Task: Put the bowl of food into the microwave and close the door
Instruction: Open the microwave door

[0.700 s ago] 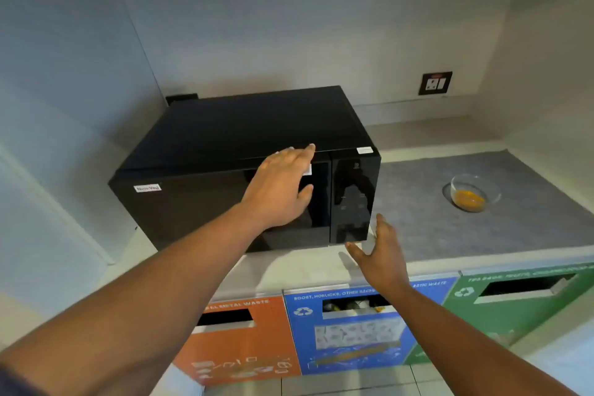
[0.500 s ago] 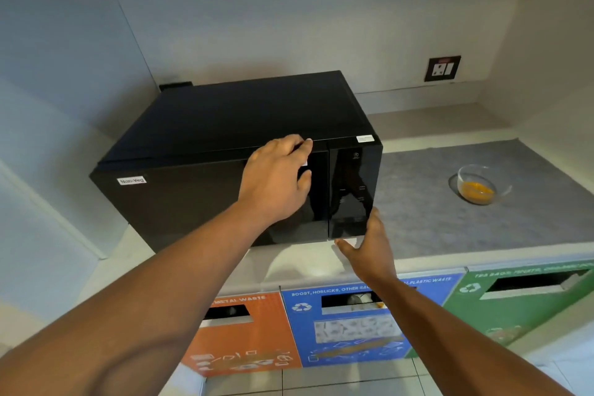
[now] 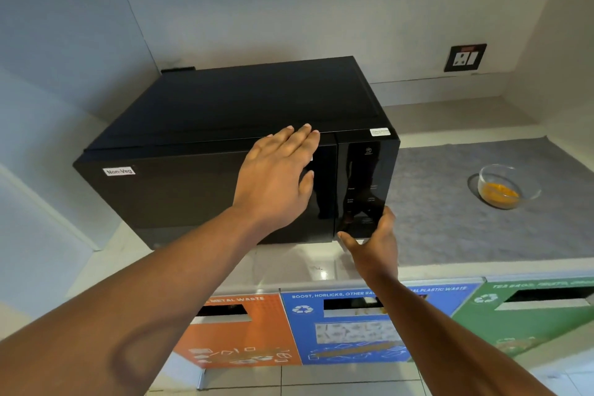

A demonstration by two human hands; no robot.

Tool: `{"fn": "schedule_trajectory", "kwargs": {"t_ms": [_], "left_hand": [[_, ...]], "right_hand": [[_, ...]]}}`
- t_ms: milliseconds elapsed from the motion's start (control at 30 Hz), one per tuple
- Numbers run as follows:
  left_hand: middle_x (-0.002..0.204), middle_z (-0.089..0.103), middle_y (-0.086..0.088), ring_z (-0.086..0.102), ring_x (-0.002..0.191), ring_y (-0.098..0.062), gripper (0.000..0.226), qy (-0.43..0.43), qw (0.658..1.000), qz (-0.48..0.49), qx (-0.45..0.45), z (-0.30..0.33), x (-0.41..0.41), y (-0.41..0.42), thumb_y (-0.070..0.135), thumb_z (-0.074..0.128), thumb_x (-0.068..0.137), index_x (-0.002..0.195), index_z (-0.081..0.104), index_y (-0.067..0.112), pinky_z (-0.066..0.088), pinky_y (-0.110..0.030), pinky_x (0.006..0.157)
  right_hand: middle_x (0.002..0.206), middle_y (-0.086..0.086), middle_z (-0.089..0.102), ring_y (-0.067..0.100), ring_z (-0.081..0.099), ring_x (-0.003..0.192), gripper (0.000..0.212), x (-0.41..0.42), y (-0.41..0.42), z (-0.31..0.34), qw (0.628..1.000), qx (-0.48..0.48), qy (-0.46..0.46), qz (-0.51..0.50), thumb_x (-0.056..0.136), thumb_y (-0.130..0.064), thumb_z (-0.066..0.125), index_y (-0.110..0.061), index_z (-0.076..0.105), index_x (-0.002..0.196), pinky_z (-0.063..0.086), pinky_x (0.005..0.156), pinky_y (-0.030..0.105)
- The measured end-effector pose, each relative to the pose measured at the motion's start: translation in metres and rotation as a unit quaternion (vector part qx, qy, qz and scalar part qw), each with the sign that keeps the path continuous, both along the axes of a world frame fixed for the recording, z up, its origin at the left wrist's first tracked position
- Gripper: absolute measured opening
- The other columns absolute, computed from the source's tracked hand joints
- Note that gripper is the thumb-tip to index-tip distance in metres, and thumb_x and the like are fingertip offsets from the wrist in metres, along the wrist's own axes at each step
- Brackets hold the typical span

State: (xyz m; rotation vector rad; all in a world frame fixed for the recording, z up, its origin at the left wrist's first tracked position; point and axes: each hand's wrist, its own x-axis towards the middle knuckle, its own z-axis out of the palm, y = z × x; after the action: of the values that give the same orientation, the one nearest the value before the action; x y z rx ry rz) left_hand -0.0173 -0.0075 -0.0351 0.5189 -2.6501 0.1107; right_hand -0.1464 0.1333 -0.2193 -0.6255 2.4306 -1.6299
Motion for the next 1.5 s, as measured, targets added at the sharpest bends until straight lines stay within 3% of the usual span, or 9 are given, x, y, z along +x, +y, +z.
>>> {"fn": "schedule_trajectory", "kwargs": {"t_ms": [433,633,767,967,1233,1300,1367,1433,1500], "left_hand": [[0.166,0.03,0.007,0.023,0.155,-0.014,0.06,0.016,1.0,-0.002,0.015,-0.003,0.007,0.006,0.036,0.048,0.102,0.159,0.031,0.028,0.012,-0.034,0.126],[0.165,0.032,0.008,0.024,0.154,-0.012,0.062,0.015,0.999,-0.004,0.045,0.0,0.016,0.016,0.041,0.048,0.1,0.158,0.033,0.028,0.016,-0.036,0.127],[0.164,0.035,0.01,0.025,0.154,-0.01,0.06,0.022,0.997,0.009,0.068,0.0,0.018,0.026,0.051,0.042,0.101,0.157,0.036,0.03,0.012,-0.033,0.125],[0.156,0.049,0.008,0.034,0.149,-0.008,0.048,0.064,0.991,0.023,0.114,0.006,0.033,0.044,0.045,0.038,0.106,0.149,0.05,0.028,0.019,-0.031,0.124],[0.148,0.058,0.007,0.04,0.146,-0.011,0.046,0.085,0.978,0.038,0.185,0.009,0.062,0.072,0.044,0.039,0.104,0.141,0.06,0.027,0.026,-0.037,0.124],[0.137,0.067,0.008,0.05,0.139,-0.01,0.042,0.117,0.97,0.041,0.208,0.011,0.072,0.078,0.045,0.042,0.104,0.13,0.07,0.028,0.036,-0.035,0.117],[0.105,0.078,0.009,0.067,0.109,-0.008,0.037,0.158,0.954,0.071,0.243,0.016,0.08,0.085,0.048,0.045,0.103,0.099,0.079,0.032,0.052,-0.033,0.091],[0.065,0.069,0.005,0.066,0.068,-0.012,0.048,0.185,0.936,0.116,0.275,0.023,0.088,0.09,0.052,0.044,0.103,0.075,0.073,0.026,0.051,-0.036,0.062],[0.052,0.06,0.006,0.061,0.056,-0.012,0.052,0.193,0.923,0.147,0.298,0.031,0.096,0.092,0.051,0.043,0.103,0.071,0.072,0.023,0.047,-0.034,0.057]], "right_hand": [[0.115,-0.003,0.066,0.017,0.068,0.106,0.084,0.005,-0.009,0.002,0.999,-0.015,0.001,-0.049,0.073,-0.022,0.09,-0.022,0.037,0.14,0.052,0.084,0.023],[0.128,0.001,0.062,0.023,0.063,0.121,0.087,0.005,-0.011,0.011,0.999,-0.012,-0.022,-0.024,0.07,-0.012,0.091,-0.026,0.037,0.137,0.053,0.102,0.036],[0.16,0.007,0.036,0.026,0.041,0.145,0.115,0.005,0.009,0.022,0.997,0.067,0.007,0.028,0.071,-0.016,0.092,-0.02,0.017,0.158,0.038,0.117,0.039],[0.171,0.004,-0.014,0.024,-0.009,0.157,0.128,0.014,0.036,0.077,0.967,0.126,0.206,0.084,0.08,-0.025,0.084,-0.025,-0.017,0.159,0.008,0.125,0.043],[0.171,0.011,0.005,0.03,0.0,0.157,0.101,0.009,0.037,0.156,0.83,0.267,0.459,0.17,0.086,-0.033,0.074,-0.012,0.01,0.161,0.006,0.123,0.047],[0.171,0.01,0.006,0.028,0.0,0.158,0.097,0.007,0.032,0.167,0.814,0.289,0.468,0.189,0.088,-0.039,0.07,-0.013,0.011,0.161,0.005,0.124,0.047],[0.171,0.01,0.006,0.027,0.0,0.158,0.096,0.007,0.027,0.177,0.808,0.3,0.466,0.201,0.09,-0.044,0.067,-0.013,0.011,0.161,0.007,0.125,0.047],[0.171,0.009,0.006,0.027,-0.001,0.158,0.096,0.01,0.023,0.184,0.81,0.305,0.457,0.205,0.091,-0.046,0.066,-0.013,0.01,0.162,0.006,0.125,0.045],[0.172,0.009,0.004,0.027,-0.002,0.158,0.097,0.015,0.02,0.187,0.812,0.311,0.448,0.208,0.091,-0.048,0.065,-0.012,0.009,0.162,0.004,0.125,0.044]]}}
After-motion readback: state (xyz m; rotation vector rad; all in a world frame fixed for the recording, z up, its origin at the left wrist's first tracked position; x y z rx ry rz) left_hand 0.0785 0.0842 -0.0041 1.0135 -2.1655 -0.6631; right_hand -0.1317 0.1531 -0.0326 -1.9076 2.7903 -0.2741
